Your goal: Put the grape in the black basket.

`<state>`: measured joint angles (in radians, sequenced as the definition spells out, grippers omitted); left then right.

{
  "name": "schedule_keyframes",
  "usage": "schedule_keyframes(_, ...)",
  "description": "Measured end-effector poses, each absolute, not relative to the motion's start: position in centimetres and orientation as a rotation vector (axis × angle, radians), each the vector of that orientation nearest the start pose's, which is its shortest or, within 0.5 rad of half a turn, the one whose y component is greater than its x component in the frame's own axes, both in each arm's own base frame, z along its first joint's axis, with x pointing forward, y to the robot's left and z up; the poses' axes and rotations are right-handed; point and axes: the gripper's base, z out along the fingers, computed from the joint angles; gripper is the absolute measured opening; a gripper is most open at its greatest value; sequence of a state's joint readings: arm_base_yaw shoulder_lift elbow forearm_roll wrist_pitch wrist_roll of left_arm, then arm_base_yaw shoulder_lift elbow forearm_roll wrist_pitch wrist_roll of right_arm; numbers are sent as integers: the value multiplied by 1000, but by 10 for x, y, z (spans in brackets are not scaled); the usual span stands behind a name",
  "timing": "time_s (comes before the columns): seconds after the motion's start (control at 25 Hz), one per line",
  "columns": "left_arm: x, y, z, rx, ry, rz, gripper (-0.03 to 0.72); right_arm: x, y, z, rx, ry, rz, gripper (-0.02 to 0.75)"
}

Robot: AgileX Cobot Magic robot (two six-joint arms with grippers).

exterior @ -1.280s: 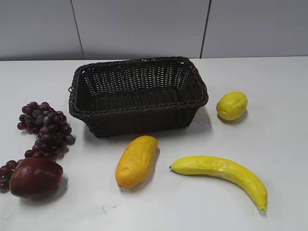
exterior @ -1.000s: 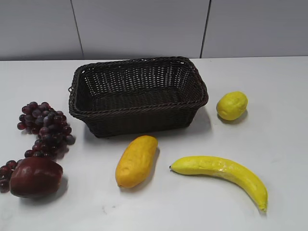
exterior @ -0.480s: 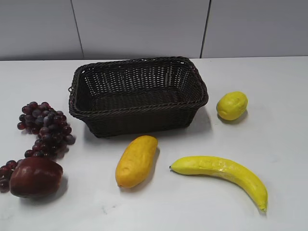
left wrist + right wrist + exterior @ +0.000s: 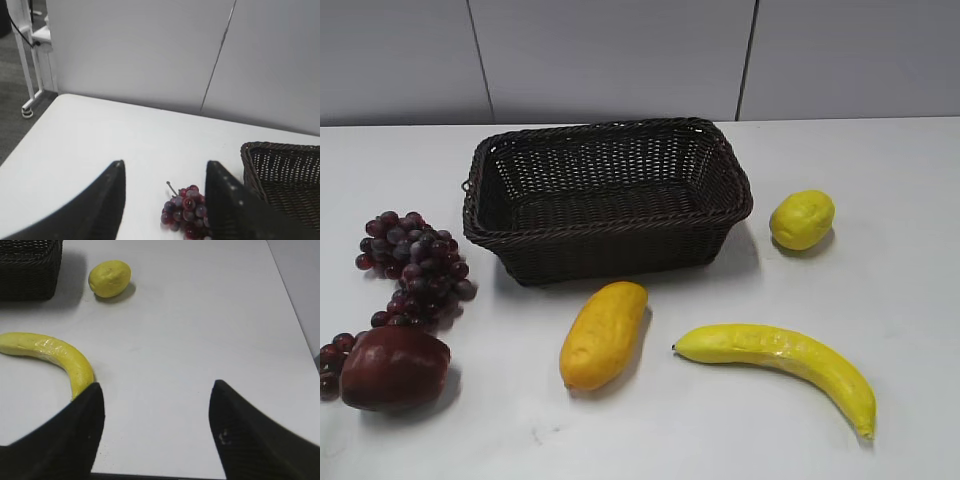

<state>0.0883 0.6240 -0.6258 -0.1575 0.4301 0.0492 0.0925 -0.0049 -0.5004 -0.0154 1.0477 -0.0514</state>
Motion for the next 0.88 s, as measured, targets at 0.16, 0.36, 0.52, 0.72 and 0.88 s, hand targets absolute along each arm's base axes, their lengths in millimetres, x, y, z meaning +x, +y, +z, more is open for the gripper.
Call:
schedule_keyframes(0.16, 176, 8, 339, -111, 2088, -67, 478, -5, -2, 278, -145, 2021, 8, 500)
schedule_keyframes(0.36, 239, 9, 330, -19, 2370, -78, 501, -5, -2, 278, -145, 2021, 8, 500)
schedule_keyframes(0.52, 279, 1, 310, 108, 2545, -113, 554, -5, -2, 278, -145, 2021, 8, 500)
schedule_keyframes(0.72, 320, -26, 275, 290, 2673, -189, 571, -5, -2, 278, -145, 2021, 8, 500)
schedule_keyframes(0.88, 345, -44, 248, 373, 2760, -227, 575, -5, -2, 278, -145, 2021, 8, 500)
